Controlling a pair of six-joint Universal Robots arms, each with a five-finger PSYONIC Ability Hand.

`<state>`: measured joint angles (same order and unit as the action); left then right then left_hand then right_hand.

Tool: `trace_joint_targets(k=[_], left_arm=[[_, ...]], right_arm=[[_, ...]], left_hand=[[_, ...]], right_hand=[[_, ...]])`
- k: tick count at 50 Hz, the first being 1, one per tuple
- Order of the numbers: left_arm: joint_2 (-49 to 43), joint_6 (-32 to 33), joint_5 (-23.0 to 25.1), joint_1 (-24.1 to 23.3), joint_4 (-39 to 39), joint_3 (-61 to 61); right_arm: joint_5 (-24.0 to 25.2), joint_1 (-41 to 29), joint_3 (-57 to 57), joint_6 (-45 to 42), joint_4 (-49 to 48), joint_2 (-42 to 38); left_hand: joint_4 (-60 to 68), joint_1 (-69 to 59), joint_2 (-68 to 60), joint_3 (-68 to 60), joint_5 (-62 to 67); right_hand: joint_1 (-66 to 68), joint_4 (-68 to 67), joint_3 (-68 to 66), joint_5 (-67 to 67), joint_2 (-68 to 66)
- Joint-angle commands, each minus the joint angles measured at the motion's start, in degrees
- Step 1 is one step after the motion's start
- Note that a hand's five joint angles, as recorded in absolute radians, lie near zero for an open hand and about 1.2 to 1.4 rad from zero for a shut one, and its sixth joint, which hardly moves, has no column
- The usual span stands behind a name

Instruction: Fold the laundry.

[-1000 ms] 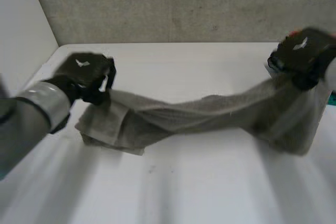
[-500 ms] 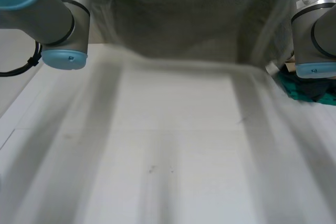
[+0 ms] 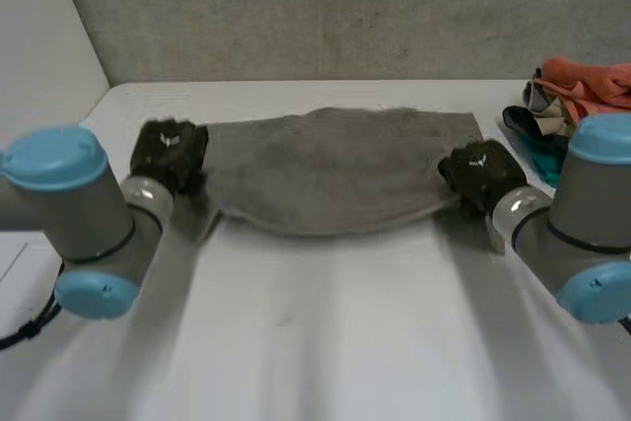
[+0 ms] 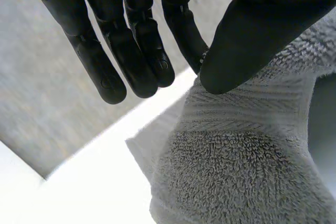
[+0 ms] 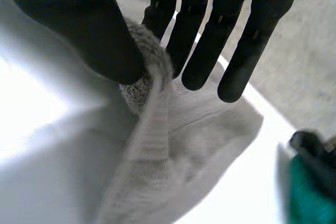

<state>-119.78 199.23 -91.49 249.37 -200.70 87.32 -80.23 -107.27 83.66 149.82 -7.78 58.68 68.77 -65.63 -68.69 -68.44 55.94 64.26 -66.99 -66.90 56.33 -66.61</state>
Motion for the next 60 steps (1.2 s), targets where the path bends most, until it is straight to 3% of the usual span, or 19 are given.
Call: trace_joint_targets(k=[1,7,18,20,23,27,31,35,43,46,50,54,60], left_arm=[[0.3,-0.2,1.0,0.4,-0.3,3.4],[2.3,-0.2,1.0,0.6,-0.4,4.6],[2.3,-0.2,1.0,0.6,-0.3,5.1],[2.3,-0.2,1.1,0.6,-0.3,5.1],[2.4,-0.2,1.1,0.5,0.1,5.1],[4.0,-0.1,1.0,0.4,1.5,5.6],[8.6,0.4,1.0,0.3,5.6,7.9],[14.6,0.6,1.3,-0.1,12.3,10.1],[25.7,1.3,4.7,-0.1,29.3,15.2],[28.1,5.2,6.1,0.0,33.6,18.1],[28.6,10.7,6.5,-0.1,34.2,21.9],[27.3,12.1,6.6,-0.1,32.3,23.2],[20.9,12.3,6.2,-0.1,26.3,21.7]], right_arm=[[4.3,6.4,0.7,14.3,-0.4,-0.5],[4.6,9.8,0.2,19.9,0.9,-1.8],[4.7,13.4,-0.7,20.1,7.5,-3.4],[4.8,13.7,-0.8,20.2,7.6,-3.5],[5.7,14.2,-0.6,20.0,7.6,-4.1],[8.2,14.6,-0.4,19.3,8.5,-3.4],[9.7,14.9,-0.2,15.3,11.9,-0.9],[9.8,16.1,1.1,5.6,17.0,4.7],[6.8,19.8,9.5,-24.8,30.3,23.1],[4.5,20.5,13.5,-34.1,32.8,28.6],[2.5,19.9,17.2,-36.7,33.0,30.3],[1.4,19.0,19.7,-36.3,32.5,28.5],[-1.4,15.4,17.0,-34.8,24.6,18.1]], left_hand=[[11.2,-14.4,-11.3,-11.6,14.1],[11.2,-14.4,-11.3,-11.6,14.1],[11.2,-14.4,-11.3,-11.6,14.1],[11.2,-14.4,-11.3,-11.6,14.1],[11.2,-14.4,-11.3,-11.6,14.1],[11.2,-14.4,-11.3,-11.6,14.1],[11.2,-14.4,-11.3,-11.6,14.1],[11.2,-14.4,-11.3,-11.6,14.1],[11.2,-14.4,-11.3,-11.6,14.1],[11.2,-14.4,-11.3,-11.6,14.1],[11.2,-14.4,-11.3,-11.6,14.1],[11.2,-14.4,-11.3,-11.6,14.1],[11.2,-14.4,-11.3,-11.6,14.1]], right_hand=[[-9.9,12.6,12.5,-11.9,12.2],[-21.4,24.1,24.0,-23.4,23.7],[-22.1,24.8,24.7,-24.1,24.4],[-18.0,20.8,20.7,-20.1,20.4],[12.3,-9.6,-9.7,10.3,-10.0],[15.7,-13.0,-13.1,13.7,-13.4],[15.7,-13.0,-13.1,13.7,-13.4],[15.7,-13.0,-13.1,13.7,-13.4],[15.7,-13.0,-13.1,13.7,-13.4],[15.7,-13.0,-13.1,13.7,-13.4],[15.7,-13.0,-13.1,13.7,-13.4],[15.7,-13.0,-13.1,13.7,-13.4],[15.7,-13.0,-13.1,13.7,-13.4]])
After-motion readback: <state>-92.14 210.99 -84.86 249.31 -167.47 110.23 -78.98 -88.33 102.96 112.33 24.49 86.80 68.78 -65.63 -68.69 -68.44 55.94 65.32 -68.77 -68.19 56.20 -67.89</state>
